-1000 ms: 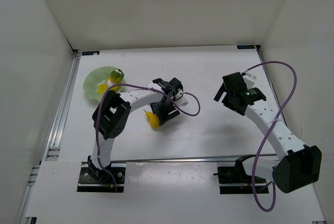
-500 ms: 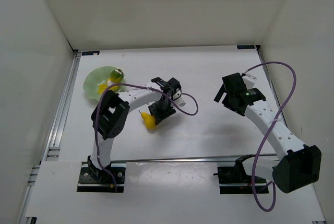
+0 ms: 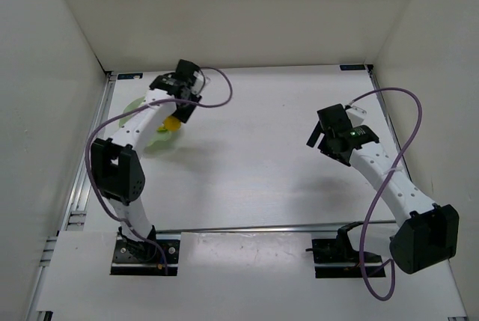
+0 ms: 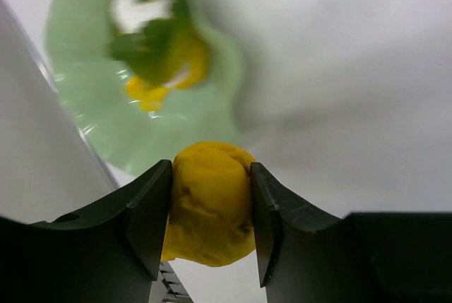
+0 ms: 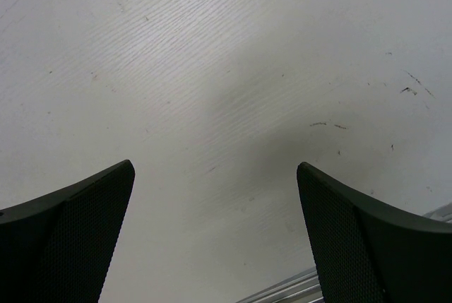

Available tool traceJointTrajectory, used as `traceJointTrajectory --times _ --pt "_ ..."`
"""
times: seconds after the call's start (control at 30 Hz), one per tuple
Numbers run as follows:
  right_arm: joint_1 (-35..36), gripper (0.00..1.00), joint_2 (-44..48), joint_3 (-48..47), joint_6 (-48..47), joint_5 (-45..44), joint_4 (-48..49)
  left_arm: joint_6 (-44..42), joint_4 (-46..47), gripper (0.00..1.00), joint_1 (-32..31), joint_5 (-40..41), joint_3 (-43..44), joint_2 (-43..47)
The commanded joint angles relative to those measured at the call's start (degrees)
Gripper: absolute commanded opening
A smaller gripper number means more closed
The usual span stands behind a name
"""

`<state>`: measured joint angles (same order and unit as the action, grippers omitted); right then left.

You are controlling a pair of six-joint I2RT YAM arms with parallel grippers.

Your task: Place and organize the fake fruits in the fruit bowl

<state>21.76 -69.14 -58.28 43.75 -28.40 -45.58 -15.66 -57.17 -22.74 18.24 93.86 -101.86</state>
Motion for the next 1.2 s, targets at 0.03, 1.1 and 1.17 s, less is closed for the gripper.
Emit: traceJointTrajectory --times 0.03,1.1,1.17 --pt "-0.23 1.00 -1.16 -1.84 -1.90 -2.27 -0.30 -0.34 5.14 0.28 10.95 2.88 5.60 -4.65" --pt "-0.23 1.00 -3.37 -2.71 -2.97 -2.80 -1.35 8.54 9.09 1.00 43.72 -3.81 -20.52 21.52" --pt "-0.23 1.00 -3.89 -2.71 -2.97 -2.80 -1.35 9.77 9.61 1.00 46.63 -6.36 -23.98 25.72"
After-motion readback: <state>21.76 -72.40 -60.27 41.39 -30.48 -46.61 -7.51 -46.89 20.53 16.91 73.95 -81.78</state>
